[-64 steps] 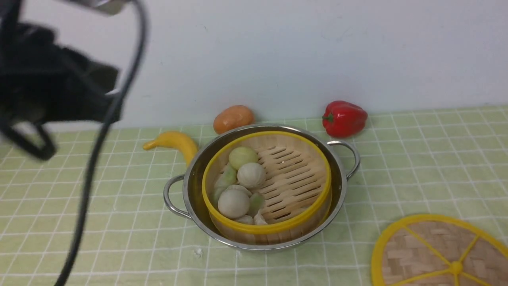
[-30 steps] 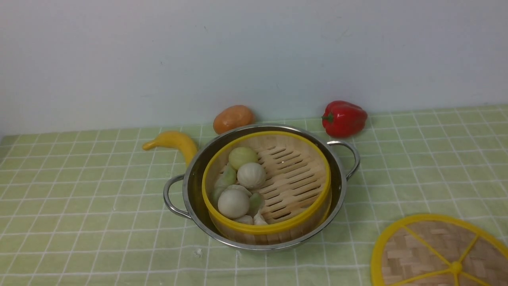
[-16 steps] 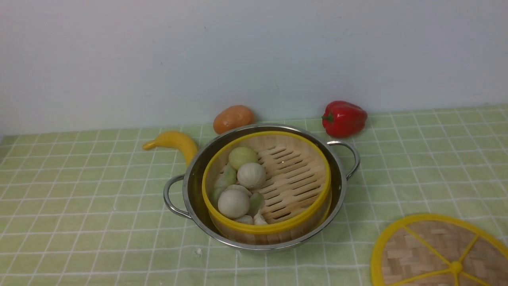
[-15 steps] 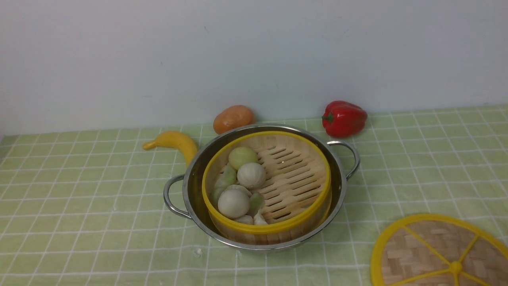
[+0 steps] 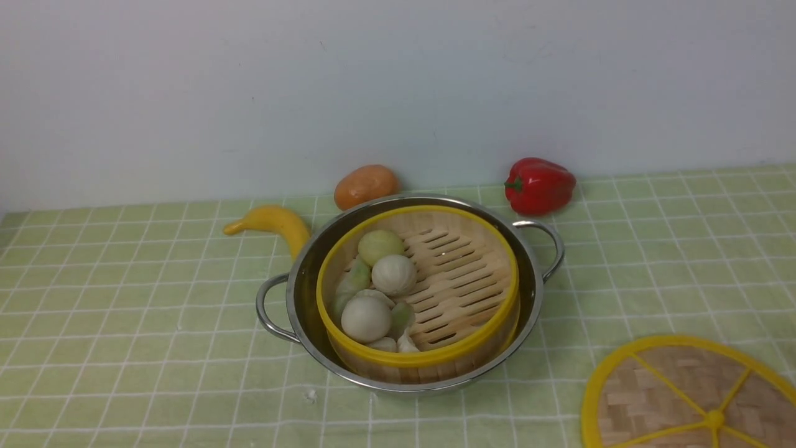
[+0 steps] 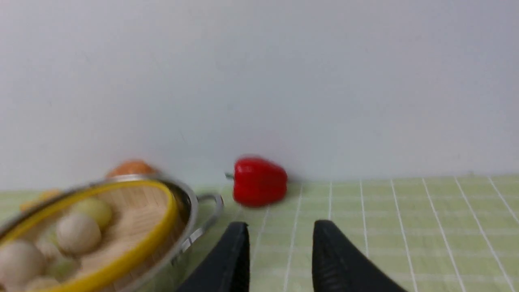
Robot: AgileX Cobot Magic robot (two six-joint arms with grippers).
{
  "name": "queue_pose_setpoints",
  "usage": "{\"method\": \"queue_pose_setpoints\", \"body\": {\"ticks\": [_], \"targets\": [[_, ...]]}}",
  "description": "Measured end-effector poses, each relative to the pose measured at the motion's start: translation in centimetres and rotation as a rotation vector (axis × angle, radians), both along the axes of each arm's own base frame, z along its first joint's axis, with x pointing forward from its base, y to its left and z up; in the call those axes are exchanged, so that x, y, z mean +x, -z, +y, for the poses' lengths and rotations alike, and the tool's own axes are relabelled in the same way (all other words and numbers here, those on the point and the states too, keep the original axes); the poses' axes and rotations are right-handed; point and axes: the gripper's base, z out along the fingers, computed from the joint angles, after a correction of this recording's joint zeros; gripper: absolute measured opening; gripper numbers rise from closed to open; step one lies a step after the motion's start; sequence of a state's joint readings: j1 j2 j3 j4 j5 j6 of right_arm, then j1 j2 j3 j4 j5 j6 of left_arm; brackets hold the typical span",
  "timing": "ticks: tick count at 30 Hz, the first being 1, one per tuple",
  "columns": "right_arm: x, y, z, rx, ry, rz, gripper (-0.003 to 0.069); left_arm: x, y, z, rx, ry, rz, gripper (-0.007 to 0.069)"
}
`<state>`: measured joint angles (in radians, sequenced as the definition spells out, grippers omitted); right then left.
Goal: Place the steamer in the pot on the green tablecloth, and put the lid on the steamer.
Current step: 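Move the gripper down to the bamboo steamer lid and grasp its center knob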
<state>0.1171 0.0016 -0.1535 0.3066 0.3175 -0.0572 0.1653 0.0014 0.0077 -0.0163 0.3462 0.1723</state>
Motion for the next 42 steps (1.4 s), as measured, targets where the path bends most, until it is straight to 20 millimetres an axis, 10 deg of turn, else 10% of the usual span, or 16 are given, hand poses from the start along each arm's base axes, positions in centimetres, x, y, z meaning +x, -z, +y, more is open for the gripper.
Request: {"method": "queue_pose_setpoints", "body": {"ticks": [6, 21, 28, 42], "targets": [[-3.8, -7.1, 0.6, 0.077, -0.115, 0.036, 0.0239, 0.0, 0.0, 0.0, 0.001, 0.0, 0.0, 0.0118], [-4.2, -7.9, 1.4, 0.037, -0.198, 0.438, 0.0239, 0.0, 0.0, 0.0, 0.003, 0.001, 0.0, 0.0138], [3.5, -7.3, 1.7, -0.302, -0.254, 0.856, 0.0239, 0.0, 0.0, 0.0, 0.003, 0.001, 0.0, 0.0164], [19.0, 1.6, 3.1, -0.368, -0.296, 1.267, 0.0239, 0.0, 0.0, 0.0, 0.003, 0.001, 0.0, 0.0191]]}}
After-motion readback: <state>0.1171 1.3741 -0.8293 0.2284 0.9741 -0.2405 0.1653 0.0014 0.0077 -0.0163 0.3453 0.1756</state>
